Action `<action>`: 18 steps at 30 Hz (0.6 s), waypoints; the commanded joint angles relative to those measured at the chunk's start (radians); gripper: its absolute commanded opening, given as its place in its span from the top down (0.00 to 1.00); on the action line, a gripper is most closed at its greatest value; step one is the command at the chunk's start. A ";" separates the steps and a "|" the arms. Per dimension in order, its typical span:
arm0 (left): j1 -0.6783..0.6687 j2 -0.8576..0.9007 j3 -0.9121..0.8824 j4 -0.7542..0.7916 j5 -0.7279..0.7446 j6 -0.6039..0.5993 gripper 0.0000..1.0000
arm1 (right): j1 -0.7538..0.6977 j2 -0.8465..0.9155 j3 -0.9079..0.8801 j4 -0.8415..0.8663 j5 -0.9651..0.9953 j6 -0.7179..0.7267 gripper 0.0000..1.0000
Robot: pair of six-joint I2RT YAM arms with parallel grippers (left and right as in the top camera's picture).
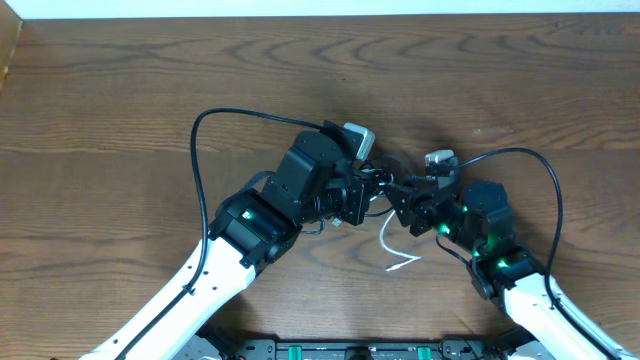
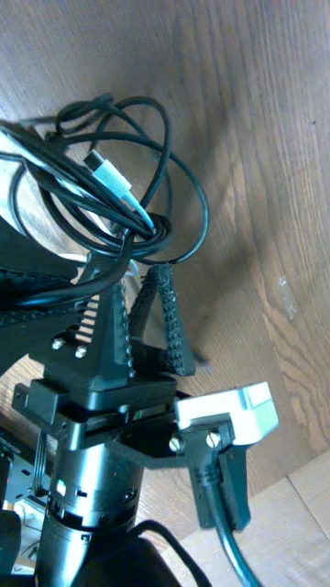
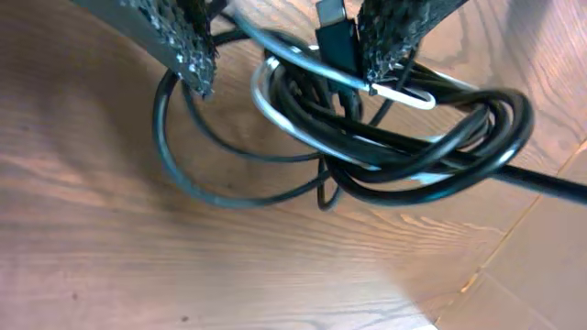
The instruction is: Untangle cables
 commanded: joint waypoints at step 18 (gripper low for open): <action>0.003 -0.026 0.031 0.009 0.015 -0.012 0.92 | 0.045 0.082 0.000 0.001 -0.219 0.014 0.99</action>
